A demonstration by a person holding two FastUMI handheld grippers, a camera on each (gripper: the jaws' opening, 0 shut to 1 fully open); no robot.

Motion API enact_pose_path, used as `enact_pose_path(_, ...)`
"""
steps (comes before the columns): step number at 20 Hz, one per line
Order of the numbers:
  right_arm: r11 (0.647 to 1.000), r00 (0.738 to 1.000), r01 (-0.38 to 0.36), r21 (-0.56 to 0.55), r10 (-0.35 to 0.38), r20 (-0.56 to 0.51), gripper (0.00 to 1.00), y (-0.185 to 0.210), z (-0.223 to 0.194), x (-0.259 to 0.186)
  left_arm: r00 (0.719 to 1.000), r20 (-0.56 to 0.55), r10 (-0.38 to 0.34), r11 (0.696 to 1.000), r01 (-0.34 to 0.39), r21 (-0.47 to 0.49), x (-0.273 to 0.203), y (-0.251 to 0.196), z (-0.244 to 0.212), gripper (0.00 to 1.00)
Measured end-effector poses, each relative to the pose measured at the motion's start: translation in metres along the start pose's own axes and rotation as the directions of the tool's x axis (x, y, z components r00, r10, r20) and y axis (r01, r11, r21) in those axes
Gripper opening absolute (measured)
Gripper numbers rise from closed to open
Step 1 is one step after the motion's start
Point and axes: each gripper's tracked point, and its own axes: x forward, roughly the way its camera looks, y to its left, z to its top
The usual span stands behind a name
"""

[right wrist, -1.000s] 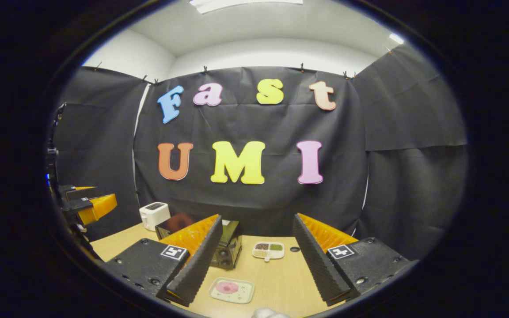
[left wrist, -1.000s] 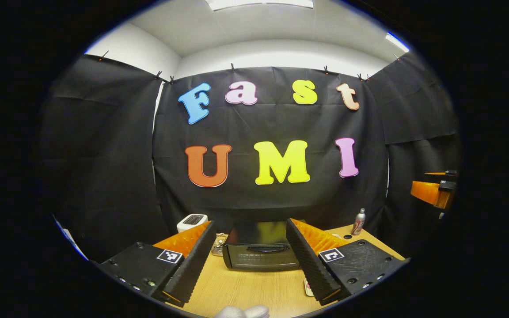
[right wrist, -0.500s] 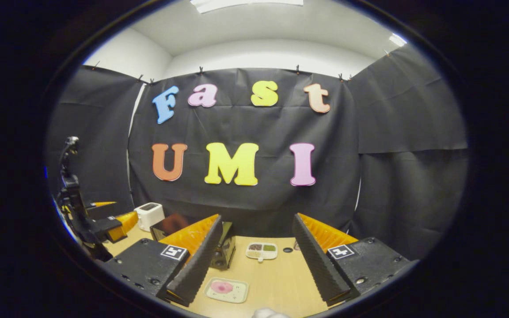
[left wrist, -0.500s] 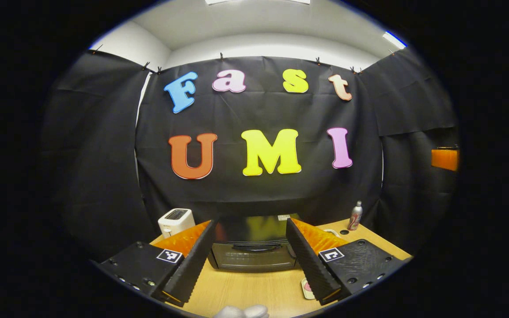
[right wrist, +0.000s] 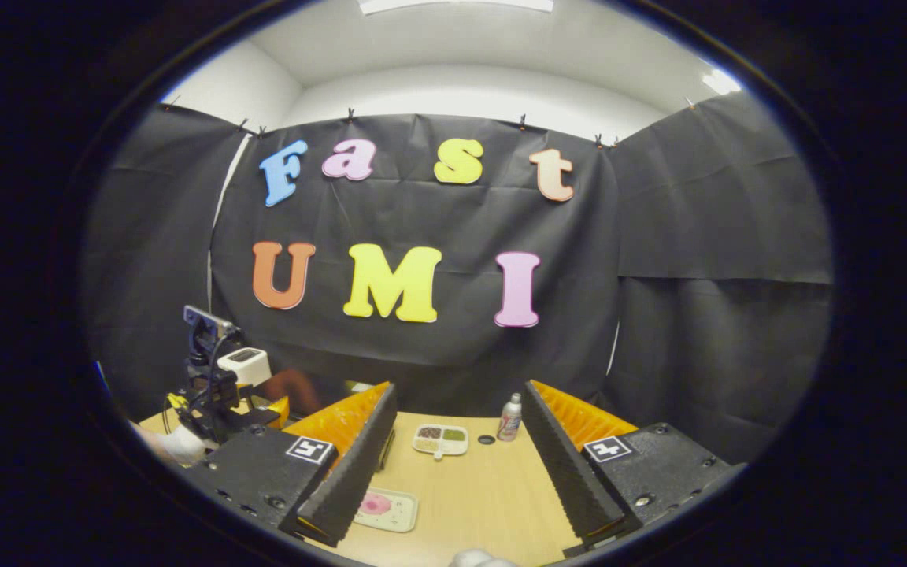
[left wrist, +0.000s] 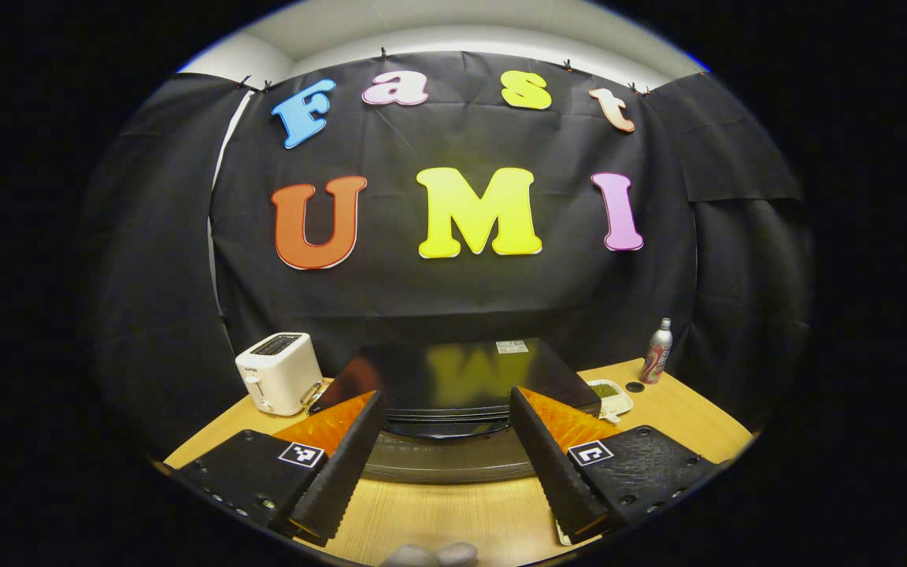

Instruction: Open the electric oven with the left hand, put the food in, and close the electric oven.

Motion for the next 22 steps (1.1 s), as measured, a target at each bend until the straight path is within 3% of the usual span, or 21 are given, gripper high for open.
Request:
enact_pose_path(6,0.999,0.999,0.032,0.001,-0.032,-0.026,0.97,-0.008,-0.003,0.003,0.998,-0.057,-0.002,1.0,0.003,0.021,0.052,-0.002,-0.033,0.97)
enact_pose_path(8,0.999,0.999,0.037,0.007,-0.037,-0.04,0.97,-0.009,-0.005,0.004,0.995,-0.103,0.005,1.0,-0.004,0.01,0.056,-0.001,-0.047,0.97)
enact_pose_path(12,1.0,0.999,0.023,0.006,-0.023,-0.041,0.97,-0.004,-0.007,0.004,0.996,-0.087,-0.011,1.0,0.01,-0.012,0.064,-0.001,-0.045,0.97)
enact_pose_path(22,1.0,0.998,-0.01,0.017,0.011,-0.061,0.97,0.007,-0.018,-0.004,0.994,-0.106,-0.024,1.0,0.023,-0.011,0.019,-0.001,-0.066,0.97)
